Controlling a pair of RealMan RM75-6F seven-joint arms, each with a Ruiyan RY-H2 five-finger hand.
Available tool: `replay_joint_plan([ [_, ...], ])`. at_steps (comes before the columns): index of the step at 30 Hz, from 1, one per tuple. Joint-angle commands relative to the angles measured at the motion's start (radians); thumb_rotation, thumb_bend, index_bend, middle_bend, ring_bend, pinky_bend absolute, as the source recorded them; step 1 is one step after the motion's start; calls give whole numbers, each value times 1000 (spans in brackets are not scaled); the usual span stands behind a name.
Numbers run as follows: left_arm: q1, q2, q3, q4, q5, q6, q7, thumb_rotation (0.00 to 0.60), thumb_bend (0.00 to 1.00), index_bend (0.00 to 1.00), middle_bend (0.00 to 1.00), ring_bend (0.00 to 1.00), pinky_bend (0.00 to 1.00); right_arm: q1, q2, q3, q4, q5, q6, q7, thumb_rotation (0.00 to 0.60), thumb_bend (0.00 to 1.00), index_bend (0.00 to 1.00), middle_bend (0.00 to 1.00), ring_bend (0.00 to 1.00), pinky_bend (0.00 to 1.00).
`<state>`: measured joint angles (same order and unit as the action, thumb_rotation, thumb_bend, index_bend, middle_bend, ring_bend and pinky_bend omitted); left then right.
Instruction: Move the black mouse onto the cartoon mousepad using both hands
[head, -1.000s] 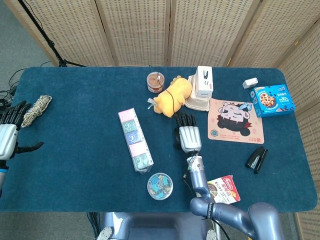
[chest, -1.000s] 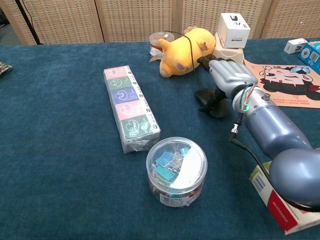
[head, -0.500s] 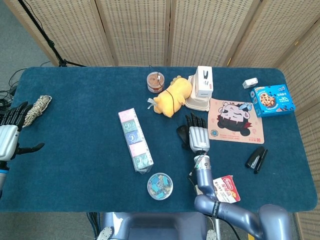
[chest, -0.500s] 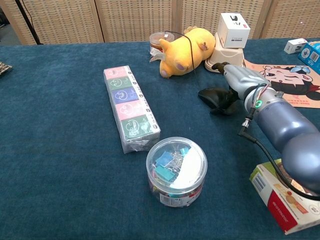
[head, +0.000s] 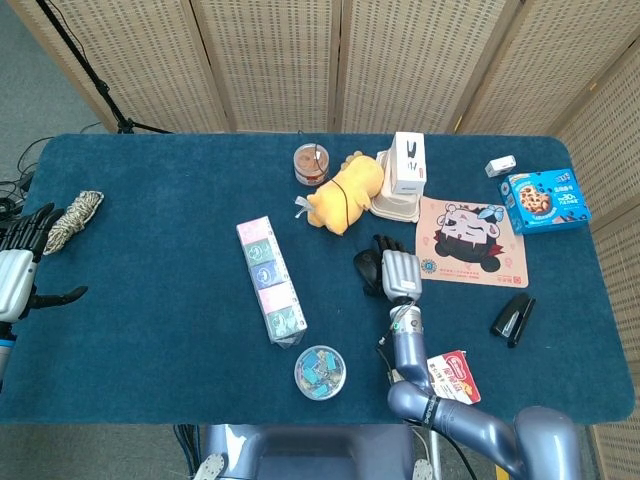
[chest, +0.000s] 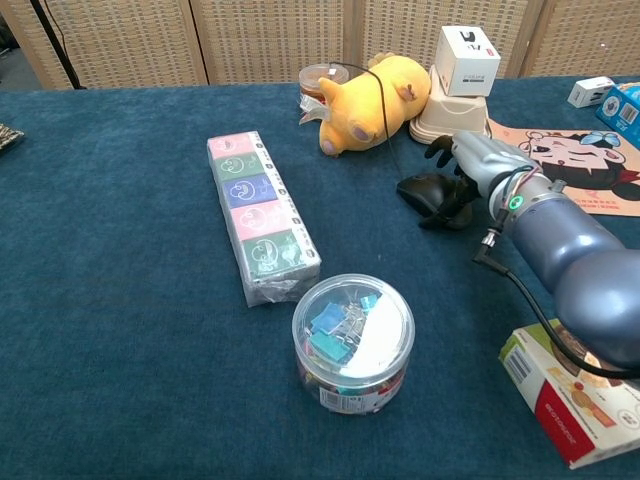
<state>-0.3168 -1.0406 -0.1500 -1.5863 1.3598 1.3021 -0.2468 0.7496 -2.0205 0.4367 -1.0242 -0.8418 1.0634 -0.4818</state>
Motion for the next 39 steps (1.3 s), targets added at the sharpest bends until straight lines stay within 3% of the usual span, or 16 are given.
replay_joint_plan([
  [1,1,0,-1,0,-1,-2,-1,600,81,0,0,0,0,4,-5,1,12,-6,-2,17,600,49,296,307,332,426],
  [10,2,1,-4,1,0,-7,-4,600,81,0,0,0,0,11,-27,-8,47,-52,22,72,600,457,444,445,470,543],
  [16,3,4,-5,1,2,-11,-11,600,80,0,0,0,0,8,-29,-21,43,-112,53,123,600,602,478,475,498,572],
  [22,3,6,-5,-1,7,-15,-20,600,80,0,0,0,0,2,-5,-30,-50,-189,110,164,600,681,486,483,502,575],
  [28,7,13,-3,-3,18,-12,-37,600,80,0,0,0,0,25,30,-7,-173,-241,161,121,600,702,488,483,502,575],
  [32,9,18,-1,-3,25,-12,-49,600,80,0,0,0,0,65,52,41,-216,-246,169,72,600,705,488,483,502,575],
  [39,9,21,4,-4,34,-16,-56,600,80,0,0,0,0,170,90,177,-207,-194,144,4,600,704,488,483,502,575],
])
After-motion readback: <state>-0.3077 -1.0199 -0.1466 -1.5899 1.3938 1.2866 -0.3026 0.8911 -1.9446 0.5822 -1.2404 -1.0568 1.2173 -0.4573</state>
